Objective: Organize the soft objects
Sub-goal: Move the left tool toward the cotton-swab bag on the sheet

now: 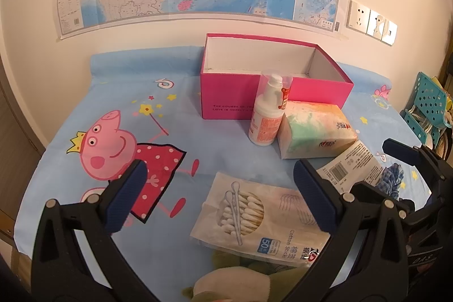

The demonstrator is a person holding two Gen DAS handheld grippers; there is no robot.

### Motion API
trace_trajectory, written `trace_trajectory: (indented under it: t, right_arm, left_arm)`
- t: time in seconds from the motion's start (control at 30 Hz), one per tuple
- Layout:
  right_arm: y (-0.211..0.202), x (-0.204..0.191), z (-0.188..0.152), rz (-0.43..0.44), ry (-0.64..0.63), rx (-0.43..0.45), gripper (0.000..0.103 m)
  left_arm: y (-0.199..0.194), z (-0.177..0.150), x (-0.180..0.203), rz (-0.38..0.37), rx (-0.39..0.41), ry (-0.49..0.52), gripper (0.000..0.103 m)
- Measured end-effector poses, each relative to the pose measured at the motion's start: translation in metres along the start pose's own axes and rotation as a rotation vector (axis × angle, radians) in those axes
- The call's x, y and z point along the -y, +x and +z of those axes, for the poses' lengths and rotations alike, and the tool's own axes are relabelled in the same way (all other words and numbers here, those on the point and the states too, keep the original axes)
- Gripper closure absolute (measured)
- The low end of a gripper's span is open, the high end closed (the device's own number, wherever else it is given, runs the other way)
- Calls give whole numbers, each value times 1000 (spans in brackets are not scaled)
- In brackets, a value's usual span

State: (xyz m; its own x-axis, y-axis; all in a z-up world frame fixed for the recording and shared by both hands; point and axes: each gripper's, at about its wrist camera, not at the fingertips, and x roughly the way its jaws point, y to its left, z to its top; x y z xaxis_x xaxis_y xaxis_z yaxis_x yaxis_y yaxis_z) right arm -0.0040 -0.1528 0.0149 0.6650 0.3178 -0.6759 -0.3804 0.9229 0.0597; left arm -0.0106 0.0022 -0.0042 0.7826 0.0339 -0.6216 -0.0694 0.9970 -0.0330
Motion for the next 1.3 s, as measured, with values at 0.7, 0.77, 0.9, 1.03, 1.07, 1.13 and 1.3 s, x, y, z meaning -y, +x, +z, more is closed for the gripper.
trace_trajectory:
  t: [0.7, 0.77, 0.9, 1.03, 1.07, 1.13, 1.3]
  right_arm:
    - [1, -6, -3, 38, -10, -32, 0]
    - [1, -6, -6, 56, -16, -43, 0]
    - [-2, -8, -13, 104, -36, -73, 0]
    - [-6, -10, -22, 186, -34, -105, 9]
    - [-6, -10, -25, 210, -26, -116, 12]
    - [-6, -11, -29, 237, -19, -137, 24]
    - [0, -15, -35, 293, -5, -190, 43]
  left_arm:
    - [1, -7, -6, -2, -10, 13, 0]
    - [4, -9, -9, -10, -25, 22, 0]
    - [11, -14, -21, -47, -67, 20, 0]
    - [18, -18, -28, -72, -95, 35, 0]
    - [20, -18, -29, -83, -103, 36, 0]
    - [24, -21, -31, -113, -124, 48, 0]
    - [31, -25, -28, -145, -147, 80, 0]
